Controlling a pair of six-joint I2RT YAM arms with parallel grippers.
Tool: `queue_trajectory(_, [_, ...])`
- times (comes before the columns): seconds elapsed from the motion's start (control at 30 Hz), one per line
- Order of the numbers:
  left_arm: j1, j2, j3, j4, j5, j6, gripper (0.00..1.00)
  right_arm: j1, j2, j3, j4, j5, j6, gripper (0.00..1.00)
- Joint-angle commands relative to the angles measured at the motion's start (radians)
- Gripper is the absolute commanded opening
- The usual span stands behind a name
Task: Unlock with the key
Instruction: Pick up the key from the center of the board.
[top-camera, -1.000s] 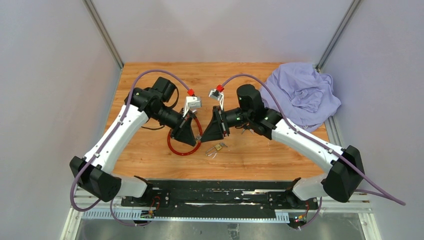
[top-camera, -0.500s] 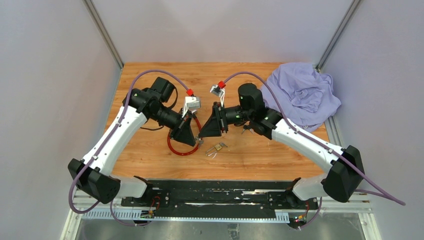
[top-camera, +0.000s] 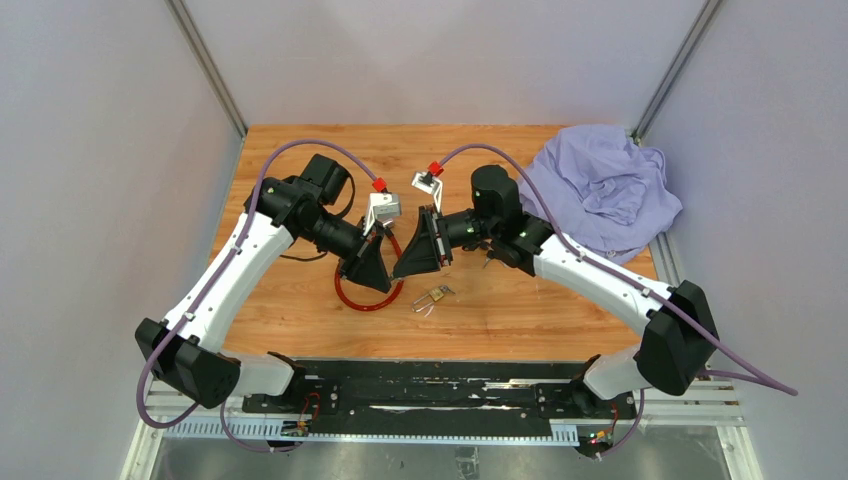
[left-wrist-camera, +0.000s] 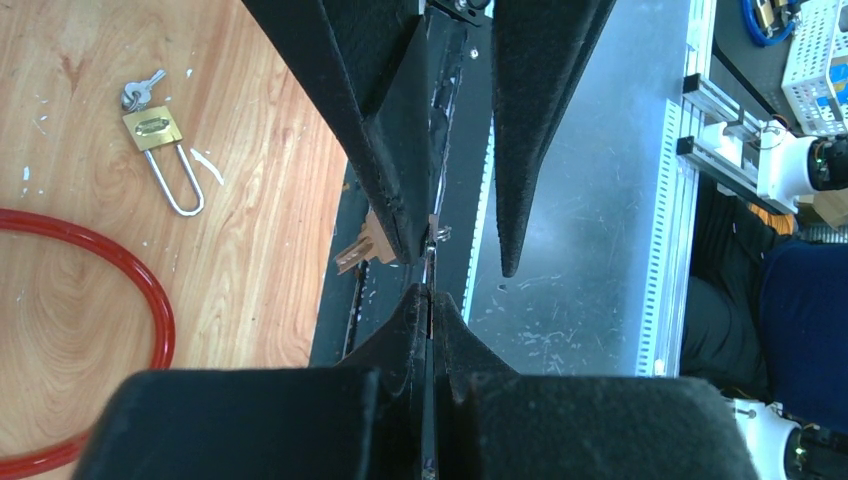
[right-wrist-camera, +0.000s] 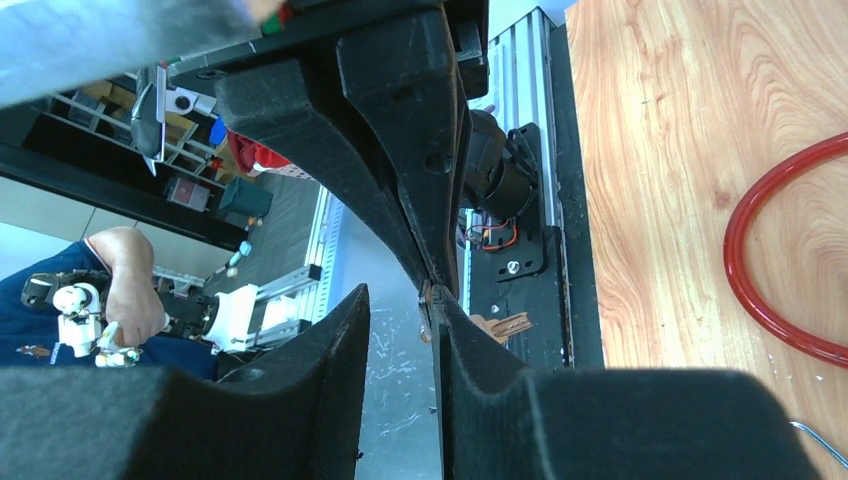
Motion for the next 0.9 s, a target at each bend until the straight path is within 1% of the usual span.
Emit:
queue_trajectory(0.0, [0.004,-0.011,0.012,0.011,0.013,0.007,0.0,0.008,0.013,-0.001,0.017,-0.05,0.012,0.28])
queue_trajectory(0.1, [0.004,-0.01,0.013,0.011,0.012,0.005,0.0,0.011,0.019,0.014,-0.038,-0.049,-0.017,0.27])
queue_trajectory(0.2, [0.004,-0.008,0.017,0.009,0.013,0.003,0.0,0.013,0.019,0.016,-0.059,-0.042,-0.027,0.21])
queue_trajectory(0.3, [0.004,-0.01,0.019,0.011,0.013,0.004,0.0,0.013,0.024,0.029,-0.098,-0.034,-0.046,0.2])
queue_trajectory(0.33, [0.004,-0.01,0.021,0.011,0.012,0.003,0.0,0.014,0.024,0.032,-0.113,-0.031,-0.056,0.18])
queue_trajectory(0.37, [0.004,-0.01,0.023,0.011,0.011,0.002,0.0,0.014,0.025,0.036,-0.126,-0.028,-0.065,0.14])
queue_trajectory(0.4, [0.004,-0.01,0.023,0.011,0.01,0.002,0.0,0.014,0.025,0.039,-0.135,-0.024,-0.069,0.06])
queue_trajectory(0.43, [0.004,-0.01,0.025,0.01,0.01,0.003,0.0,0.014,0.024,0.04,-0.136,-0.023,-0.071,0.01])
queue_trajectory(0.63, [0.003,-0.004,0.03,0.009,-0.009,0.001,0.01,0.015,0.014,0.038,-0.14,-0.018,-0.066,0.01])
queue_trajectory(0.7, [0.004,0.001,0.033,0.009,-0.022,-0.001,0.06,0.015,0.01,0.038,-0.139,-0.024,-0.057,0.01])
queue_trajectory(0.77, [0.004,0.01,0.04,0.008,-0.034,-0.006,0.14,0.014,0.01,0.037,-0.136,-0.032,-0.046,0.01])
queue_trajectory(0.87, [0.004,0.028,0.051,0.009,-0.064,-0.009,0.34,0.011,0.006,0.036,-0.134,-0.024,-0.036,0.01])
